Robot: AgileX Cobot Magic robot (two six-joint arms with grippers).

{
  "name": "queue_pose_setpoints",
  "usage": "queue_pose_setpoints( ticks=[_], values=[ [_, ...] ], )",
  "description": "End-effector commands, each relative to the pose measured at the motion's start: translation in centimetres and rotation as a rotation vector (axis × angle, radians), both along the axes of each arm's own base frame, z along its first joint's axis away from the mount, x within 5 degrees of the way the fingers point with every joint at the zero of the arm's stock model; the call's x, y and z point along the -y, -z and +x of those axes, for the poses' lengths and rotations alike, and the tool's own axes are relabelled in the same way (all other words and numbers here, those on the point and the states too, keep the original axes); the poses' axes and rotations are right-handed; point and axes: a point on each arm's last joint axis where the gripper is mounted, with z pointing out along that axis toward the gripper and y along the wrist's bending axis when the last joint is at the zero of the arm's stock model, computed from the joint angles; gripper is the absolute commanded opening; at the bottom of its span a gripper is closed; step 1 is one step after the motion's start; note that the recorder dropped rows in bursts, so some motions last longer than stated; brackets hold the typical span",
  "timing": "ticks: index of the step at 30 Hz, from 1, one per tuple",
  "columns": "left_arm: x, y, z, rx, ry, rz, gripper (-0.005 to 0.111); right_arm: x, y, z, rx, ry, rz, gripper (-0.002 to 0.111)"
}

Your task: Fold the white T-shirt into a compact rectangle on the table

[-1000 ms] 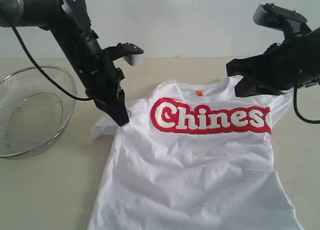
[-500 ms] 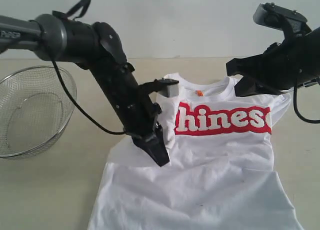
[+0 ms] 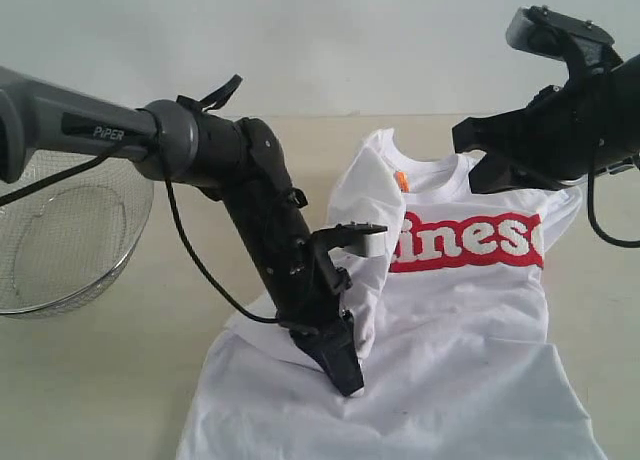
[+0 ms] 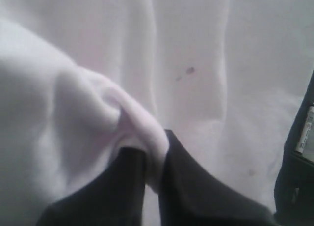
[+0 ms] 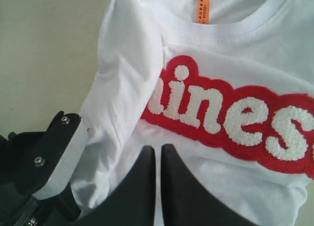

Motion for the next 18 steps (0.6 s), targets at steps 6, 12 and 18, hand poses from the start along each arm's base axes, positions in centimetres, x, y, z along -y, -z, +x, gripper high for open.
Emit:
queue_pose_setpoints(
  ticks=[6,12,18],
  values=[
    [1.0,-0.2,-0.4,-0.075,-0.076,-0.059,0.005,0.1,0.0,-0.1,-0.005,-0.010,-0.004,0.000],
    [1.6,-0.8,-0.3,-0.123,-0.148,-0.112,0.005,0.1,0.0,-0.1,-0.005,-0.010,-0.004,0.000],
    [1.5,-0.7,-0.3,-0.118,-0.140,-0.104,0.005,0.0,0.0,-0.2,-0.014,-0.016,-0.002,0.000]
  ],
)
